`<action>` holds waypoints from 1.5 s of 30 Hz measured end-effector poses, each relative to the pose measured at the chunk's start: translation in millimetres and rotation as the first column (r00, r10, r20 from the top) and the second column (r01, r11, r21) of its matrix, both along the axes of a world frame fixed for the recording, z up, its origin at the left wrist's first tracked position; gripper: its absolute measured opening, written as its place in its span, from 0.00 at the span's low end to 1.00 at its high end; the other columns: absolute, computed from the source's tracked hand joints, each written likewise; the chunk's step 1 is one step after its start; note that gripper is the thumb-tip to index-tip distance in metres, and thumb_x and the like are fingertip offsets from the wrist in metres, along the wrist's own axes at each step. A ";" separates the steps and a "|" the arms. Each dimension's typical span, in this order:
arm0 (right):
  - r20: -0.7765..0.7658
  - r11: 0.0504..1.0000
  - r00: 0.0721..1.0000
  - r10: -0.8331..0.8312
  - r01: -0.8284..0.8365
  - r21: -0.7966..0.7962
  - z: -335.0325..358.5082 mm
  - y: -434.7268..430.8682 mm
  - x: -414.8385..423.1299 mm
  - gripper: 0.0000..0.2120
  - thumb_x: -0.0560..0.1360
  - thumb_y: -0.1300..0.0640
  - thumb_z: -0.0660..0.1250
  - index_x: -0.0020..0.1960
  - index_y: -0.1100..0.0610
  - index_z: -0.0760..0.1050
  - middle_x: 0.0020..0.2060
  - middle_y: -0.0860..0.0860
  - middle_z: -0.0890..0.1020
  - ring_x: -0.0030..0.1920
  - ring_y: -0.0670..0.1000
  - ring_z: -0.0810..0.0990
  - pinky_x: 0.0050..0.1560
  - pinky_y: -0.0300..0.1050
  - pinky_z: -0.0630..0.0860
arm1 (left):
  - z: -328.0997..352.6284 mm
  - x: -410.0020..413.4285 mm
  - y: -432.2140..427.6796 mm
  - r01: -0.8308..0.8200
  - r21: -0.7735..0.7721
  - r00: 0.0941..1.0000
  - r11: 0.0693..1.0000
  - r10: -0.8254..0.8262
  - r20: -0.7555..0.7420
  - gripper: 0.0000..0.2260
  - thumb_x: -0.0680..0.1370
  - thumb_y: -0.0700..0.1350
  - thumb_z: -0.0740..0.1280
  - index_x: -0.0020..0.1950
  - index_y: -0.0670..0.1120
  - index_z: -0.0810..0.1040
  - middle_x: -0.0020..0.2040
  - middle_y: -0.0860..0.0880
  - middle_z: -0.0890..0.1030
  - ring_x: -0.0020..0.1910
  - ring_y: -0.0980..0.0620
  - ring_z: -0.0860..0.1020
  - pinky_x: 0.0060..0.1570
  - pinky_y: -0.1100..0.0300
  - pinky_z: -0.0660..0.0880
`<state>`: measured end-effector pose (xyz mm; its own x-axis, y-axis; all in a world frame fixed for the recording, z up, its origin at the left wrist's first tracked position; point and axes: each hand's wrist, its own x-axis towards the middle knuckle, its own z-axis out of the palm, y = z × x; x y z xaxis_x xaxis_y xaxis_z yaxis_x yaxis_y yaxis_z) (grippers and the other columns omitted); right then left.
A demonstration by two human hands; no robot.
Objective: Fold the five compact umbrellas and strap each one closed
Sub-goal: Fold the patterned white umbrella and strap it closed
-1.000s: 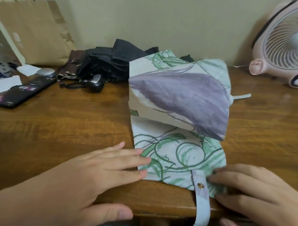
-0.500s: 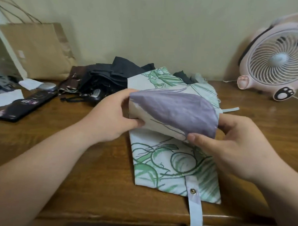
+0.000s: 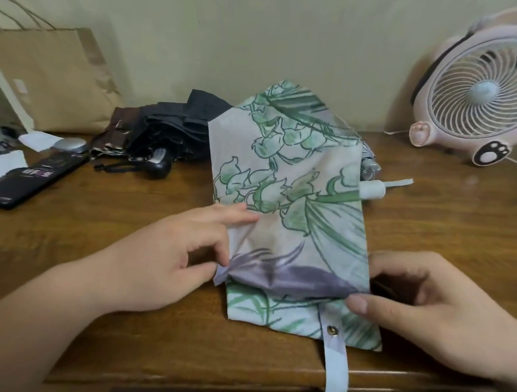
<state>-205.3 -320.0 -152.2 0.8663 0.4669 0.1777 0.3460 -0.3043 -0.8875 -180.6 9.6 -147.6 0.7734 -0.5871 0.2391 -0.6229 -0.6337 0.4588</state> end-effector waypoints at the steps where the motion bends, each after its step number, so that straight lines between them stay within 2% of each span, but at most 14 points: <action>1: -0.007 0.999 1.000 -0.024 0.024 0.036 -0.6 -1.5 1.6 0.12 0.75 0.49 0.75 0.50 0.57 0.86 0.51 0.55 0.87 0.55 0.56 0.85 0.57 0.54 0.80 | -1.7 1.0 -0.8 0.010 0.021 1.000 1.000 -0.010 0.015 0.14 0.76 0.35 0.73 0.42 0.55 0.77 0.76 0.68 0.67 0.79 0.64 0.59 0.77 0.52 0.59; 4: -0.156 0.967 0.986 -0.055 0.092 0.239 7.5 4.4 3.6 0.28 0.69 0.37 0.76 0.50 0.62 0.85 0.51 0.69 0.84 0.55 0.61 0.84 0.58 0.58 0.77 | -3.8 6.9 -6.2 0.037 0.067 0.996 0.997 -0.042 0.074 0.15 0.73 0.35 0.72 0.41 0.55 0.75 0.78 0.62 0.67 0.80 0.60 0.58 0.78 0.46 0.58; 6: -0.175 0.947 0.983 -0.061 0.113 0.302 22.3 14.8 3.5 0.29 0.68 0.34 0.75 0.49 0.61 0.86 0.50 0.62 0.86 0.55 0.59 0.85 0.62 0.58 0.76 | -0.9 11.8 -10.8 0.042 0.089 0.999 0.995 -0.044 0.018 0.11 0.71 0.39 0.67 0.40 0.56 0.73 0.78 0.64 0.66 0.80 0.60 0.56 0.79 0.46 0.56; 10: -0.046 0.943 0.946 -0.322 0.325 0.076 33.3 28.7 11.7 0.24 0.68 0.37 0.74 0.40 0.60 0.85 0.40 0.64 0.84 0.42 0.62 0.84 0.54 0.61 0.78 | 13.8 25.9 -30.8 -0.023 -0.009 0.989 1.000 0.021 -0.147 0.07 0.75 0.49 0.59 0.42 0.57 0.76 0.63 0.64 0.79 0.67 0.65 0.73 0.66 0.50 0.72; 12: -0.095 0.911 0.909 -0.405 0.411 0.043 29.8 30.2 14.1 0.23 0.66 0.41 0.75 0.35 0.62 0.80 0.36 0.67 0.81 0.34 0.58 0.75 0.43 0.54 0.71 | 17.1 38.0 -44.3 -0.062 -0.019 0.997 0.998 0.063 0.049 0.05 0.79 0.52 0.61 0.47 0.58 0.77 0.53 0.58 0.81 0.56 0.58 0.77 0.57 0.48 0.75; 15: -0.198 0.889 0.868 -0.456 0.451 -0.072 21.7 27.9 14.6 0.17 0.70 0.53 0.77 0.31 0.62 0.76 0.26 0.60 0.76 0.30 0.52 0.69 0.38 0.49 0.65 | 13.9 59.0 -58.0 -0.092 0.153 0.946 0.984 0.039 0.321 0.15 0.80 0.57 0.63 0.64 0.53 0.75 0.67 0.53 0.74 0.68 0.52 0.68 0.71 0.49 0.66; 18: -0.186 0.872 0.857 -0.480 0.443 -0.208 15.4 22.6 13.4 0.14 0.72 0.56 0.76 0.32 0.61 0.78 0.25 0.57 0.78 0.27 0.49 0.71 0.32 0.41 0.67 | 12.1 68.8 -65.9 -0.079 0.276 0.978 0.958 0.022 0.206 0.29 0.82 0.67 0.55 0.80 0.57 0.60 0.82 0.56 0.56 0.81 0.57 0.50 0.79 0.55 0.45; 21: -0.116 0.850 0.865 -0.488 0.440 -0.291 13.7 19.0 11.3 0.11 0.72 0.56 0.75 0.34 0.60 0.80 0.24 0.53 0.79 0.24 0.46 0.70 0.24 0.36 0.66 | 2.1 71.0 -68.8 -0.005 0.456 0.996 0.890 -0.035 0.080 0.38 0.78 0.74 0.44 0.84 0.58 0.44 0.83 0.59 0.40 0.80 0.62 0.36 0.80 0.56 0.38; 26: -0.054 0.878 0.880 -0.471 0.462 -0.123 -2.1 16.6 12.3 0.10 0.70 0.57 0.78 0.40 0.54 0.76 0.34 0.53 0.84 0.31 0.51 0.78 0.37 0.46 0.74 | -5.8 63.5 -72.0 -0.014 0.571 0.989 0.821 -0.074 0.130 0.39 0.76 0.76 0.35 0.82 0.58 0.33 0.81 0.57 0.29 0.77 0.60 0.27 0.79 0.53 0.34; 28: -0.067 0.889 0.886 -0.459 0.457 -0.035 -10.1 16.9 9.1 0.12 0.71 0.57 0.77 0.44 0.49 0.73 0.35 0.55 0.84 0.30 0.53 0.74 0.36 0.48 0.72 | -4.9 57.9 -72.9 -0.011 0.571 0.988 0.821 -0.077 0.131 0.38 0.75 0.76 0.35 0.82 0.61 0.36 0.83 0.58 0.36 0.80 0.59 0.35 0.80 0.55 0.38; 31: -0.029 0.900 0.900 -0.434 0.435 0.025 -17.0 17.1 3.9 0.14 0.72 0.60 0.76 0.46 0.45 0.74 0.36 0.54 0.84 0.32 0.60 0.75 0.35 0.52 0.72 | 1.7 49.9 -72.6 -0.008 0.503 0.997 0.864 -0.031 0.070 0.34 0.76 0.75 0.42 0.78 0.61 0.58 0.78 0.59 0.64 0.75 0.58 0.60 0.67 0.65 0.58; 37: 0.045 0.907 0.907 -0.419 0.416 0.060 -19.2 12.1 4.3 0.12 0.72 0.65 0.75 0.41 0.49 0.80 0.34 0.50 0.82 0.33 0.45 0.78 0.36 0.37 0.73 | 12.5 38.6 -52.6 0.084 0.391 0.993 0.917 -0.043 -0.113 0.31 0.72 0.80 0.47 0.74 0.78 0.43 0.70 0.82 0.52 0.66 0.83 0.51 0.62 0.82 0.50; 42: 0.037 0.942 0.941 -0.336 0.334 0.045 -16.8 7.2 -1.2 0.09 0.71 0.58 0.79 0.47 0.48 0.82 0.39 0.52 0.84 0.40 0.53 0.83 0.44 0.49 0.79 | 10.8 25.5 -31.7 0.158 0.323 0.979 0.933 -0.106 -0.174 0.23 0.79 0.72 0.49 0.75 0.78 0.54 0.75 0.80 0.52 0.75 0.75 0.50 0.75 0.64 0.54; 45: 0.072 0.976 0.974 -0.216 0.216 0.013 -12.5 3.4 -12.6 0.21 0.67 0.49 0.82 0.57 0.42 0.81 0.53 0.45 0.86 0.54 0.45 0.84 0.56 0.36 0.77 | 0.3 9.8 -17.4 0.123 0.209 0.990 0.970 -0.104 -0.097 0.19 0.83 0.66 0.53 0.74 0.71 0.66 0.78 0.72 0.60 0.79 0.65 0.56 0.76 0.46 0.60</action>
<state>-217.9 -316.5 -164.7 0.9313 0.2692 0.2453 0.3359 -0.3742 -0.8644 -170.8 -7.8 -147.3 0.7107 -0.7026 0.0344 -0.6610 -0.6503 0.3743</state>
